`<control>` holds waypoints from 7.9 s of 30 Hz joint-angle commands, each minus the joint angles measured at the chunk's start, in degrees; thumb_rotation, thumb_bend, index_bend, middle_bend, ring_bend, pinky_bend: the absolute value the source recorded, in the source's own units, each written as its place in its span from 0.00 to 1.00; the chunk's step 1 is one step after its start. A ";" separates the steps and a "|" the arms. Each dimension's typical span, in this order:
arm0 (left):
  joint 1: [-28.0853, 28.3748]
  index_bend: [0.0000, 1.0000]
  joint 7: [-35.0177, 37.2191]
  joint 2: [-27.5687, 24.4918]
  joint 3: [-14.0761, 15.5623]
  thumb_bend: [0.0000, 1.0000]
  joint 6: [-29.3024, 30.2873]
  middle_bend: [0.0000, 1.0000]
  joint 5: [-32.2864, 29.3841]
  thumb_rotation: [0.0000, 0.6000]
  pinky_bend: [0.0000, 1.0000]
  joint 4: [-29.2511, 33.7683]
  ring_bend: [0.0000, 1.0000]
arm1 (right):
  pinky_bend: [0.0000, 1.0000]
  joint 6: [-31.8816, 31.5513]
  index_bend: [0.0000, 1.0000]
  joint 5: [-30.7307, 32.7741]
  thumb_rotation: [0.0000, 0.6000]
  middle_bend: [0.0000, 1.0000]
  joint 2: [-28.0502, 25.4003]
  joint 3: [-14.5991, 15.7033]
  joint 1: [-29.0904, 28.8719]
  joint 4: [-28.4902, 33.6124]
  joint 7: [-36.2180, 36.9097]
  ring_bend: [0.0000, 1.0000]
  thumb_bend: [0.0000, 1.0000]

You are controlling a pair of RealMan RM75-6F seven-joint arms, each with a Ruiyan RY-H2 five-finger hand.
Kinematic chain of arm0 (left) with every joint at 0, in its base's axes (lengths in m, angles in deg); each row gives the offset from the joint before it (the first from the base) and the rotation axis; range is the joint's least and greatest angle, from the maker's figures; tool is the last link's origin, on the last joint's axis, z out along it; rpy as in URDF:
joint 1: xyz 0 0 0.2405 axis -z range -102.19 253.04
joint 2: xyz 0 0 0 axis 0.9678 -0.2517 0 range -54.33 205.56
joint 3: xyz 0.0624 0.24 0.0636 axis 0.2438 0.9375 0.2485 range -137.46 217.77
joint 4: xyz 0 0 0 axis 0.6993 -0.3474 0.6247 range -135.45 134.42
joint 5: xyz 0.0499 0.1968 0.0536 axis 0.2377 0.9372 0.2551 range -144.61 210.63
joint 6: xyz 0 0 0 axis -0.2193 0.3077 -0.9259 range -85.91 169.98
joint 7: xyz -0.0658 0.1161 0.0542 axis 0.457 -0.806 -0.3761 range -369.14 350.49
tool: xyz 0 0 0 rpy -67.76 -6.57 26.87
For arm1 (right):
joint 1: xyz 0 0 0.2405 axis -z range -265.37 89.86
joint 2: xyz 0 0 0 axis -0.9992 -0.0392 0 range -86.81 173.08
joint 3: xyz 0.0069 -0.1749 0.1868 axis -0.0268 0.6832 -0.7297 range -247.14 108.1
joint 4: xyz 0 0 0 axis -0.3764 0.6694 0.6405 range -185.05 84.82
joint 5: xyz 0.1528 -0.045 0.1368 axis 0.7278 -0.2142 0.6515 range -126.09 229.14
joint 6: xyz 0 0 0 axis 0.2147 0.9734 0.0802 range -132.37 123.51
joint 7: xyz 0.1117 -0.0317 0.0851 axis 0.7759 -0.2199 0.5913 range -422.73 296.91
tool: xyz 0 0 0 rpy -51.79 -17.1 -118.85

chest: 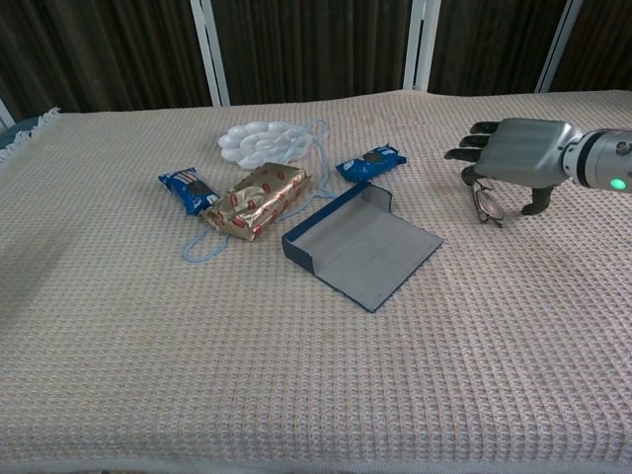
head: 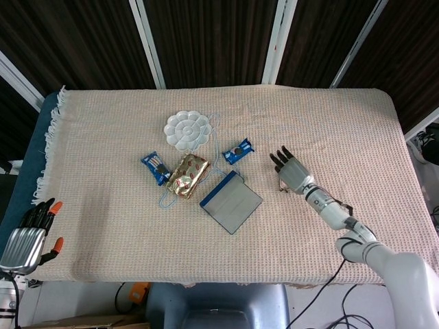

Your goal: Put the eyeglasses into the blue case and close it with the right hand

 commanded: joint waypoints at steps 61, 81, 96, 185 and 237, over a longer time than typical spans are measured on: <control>0.39 0.00 -0.60 -0.05 0.28 0.38 -0.74 0.00 0.12 1.00 0.13 0.50 0.00 | 0.00 -5.96 0.77 1.66 1.00 0.10 -0.87 0.80 5.80 0.72 12.44 0.00 0.63; 0.18 0.00 0.26 -0.47 0.37 0.39 -0.19 0.00 0.51 1.00 0.13 0.66 0.00 | 0.00 -14.09 0.77 -5.39 1.00 0.10 -9.49 2.31 5.23 21.98 8.56 0.00 0.64; -0.25 0.00 1.61 -1.05 0.52 0.38 0.64 0.00 1.12 1.00 0.13 0.61 0.00 | 0.00 -10.82 0.77 -3.10 1.00 0.11 -5.67 -1.08 2.32 27.61 7.21 0.00 0.64; -0.17 0.00 3.91 -2.24 1.01 0.40 -0.31 0.00 1.44 1.00 0.13 0.84 0.00 | 0.00 -14.98 0.18 4.14 1.00 0.00 18.59 -9.16 -4.50 5.24 -5.44 0.00 0.18; -0.92 0.00 5.50 -3.00 1.31 0.40 0.75 0.00 2.25 1.00 0.13 0.68 0.00 | 0.00 -22.79 0.21 3.93 1.00 0.00 19.92 -9.66 -4.06 5.67 -2.70 0.00 0.17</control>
